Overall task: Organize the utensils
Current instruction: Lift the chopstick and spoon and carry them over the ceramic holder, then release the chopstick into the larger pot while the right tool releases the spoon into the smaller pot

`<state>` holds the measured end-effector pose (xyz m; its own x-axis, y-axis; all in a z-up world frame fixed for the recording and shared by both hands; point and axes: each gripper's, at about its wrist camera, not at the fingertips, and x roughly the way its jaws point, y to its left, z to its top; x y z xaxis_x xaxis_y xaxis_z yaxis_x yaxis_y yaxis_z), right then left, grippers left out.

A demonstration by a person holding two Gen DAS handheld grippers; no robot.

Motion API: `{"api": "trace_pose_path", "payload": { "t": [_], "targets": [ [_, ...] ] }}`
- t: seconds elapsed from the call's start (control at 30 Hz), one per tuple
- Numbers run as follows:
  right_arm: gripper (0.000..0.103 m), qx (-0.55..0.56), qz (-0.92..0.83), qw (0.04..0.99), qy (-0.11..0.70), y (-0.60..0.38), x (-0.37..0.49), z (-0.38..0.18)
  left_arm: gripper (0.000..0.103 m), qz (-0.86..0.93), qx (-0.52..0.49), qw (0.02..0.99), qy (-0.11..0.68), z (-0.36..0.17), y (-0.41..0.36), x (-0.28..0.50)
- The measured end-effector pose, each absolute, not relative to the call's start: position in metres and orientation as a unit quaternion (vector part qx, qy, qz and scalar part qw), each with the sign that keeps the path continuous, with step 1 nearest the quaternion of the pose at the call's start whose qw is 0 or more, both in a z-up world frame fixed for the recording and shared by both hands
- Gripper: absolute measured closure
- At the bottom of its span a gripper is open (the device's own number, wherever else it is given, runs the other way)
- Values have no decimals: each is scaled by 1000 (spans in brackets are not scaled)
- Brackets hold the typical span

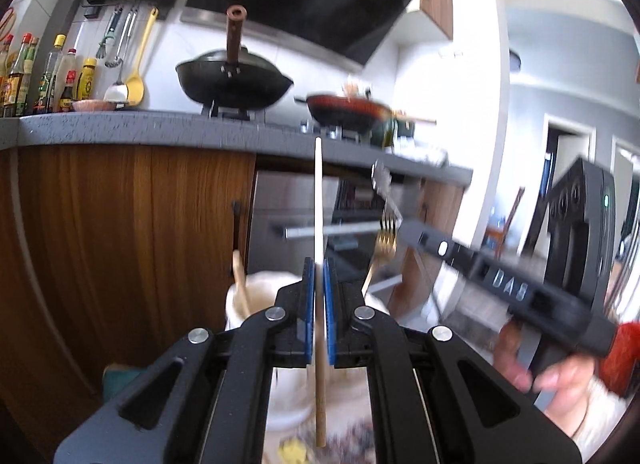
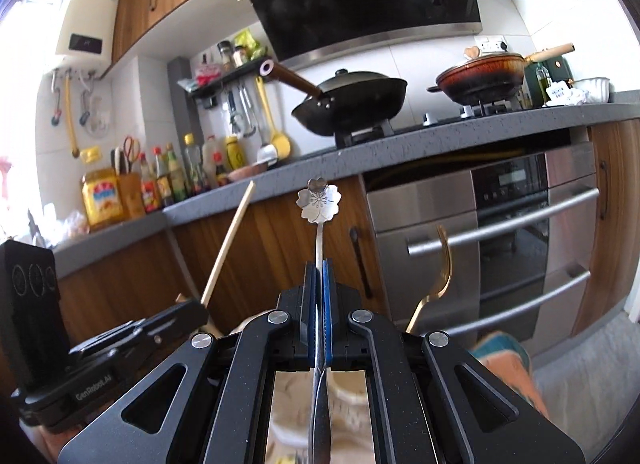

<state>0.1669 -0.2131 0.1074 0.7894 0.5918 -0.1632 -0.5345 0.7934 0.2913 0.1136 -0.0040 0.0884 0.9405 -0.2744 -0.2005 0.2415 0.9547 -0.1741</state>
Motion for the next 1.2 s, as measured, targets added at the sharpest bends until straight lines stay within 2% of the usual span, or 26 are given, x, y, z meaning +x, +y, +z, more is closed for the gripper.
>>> {"api": "trace_pose_path", "payload": {
  "t": [0.2,0.53,0.97,1.2],
  "targets": [
    [99,153,307,932,117,-210,208,101,99,-146,-86,981,90,91,-2,150],
    [99,151,291,937,122,-200,235,76,99,-133,-72,985,86,77,-5,182],
    [99,119,250,955,101,-194,234,65,99,-129,-54,987,84,62,-4,165],
    [99,83,245,961,101,-187,225,61,99,-126,-39,985,110,54,-3,156]
  ]
}}
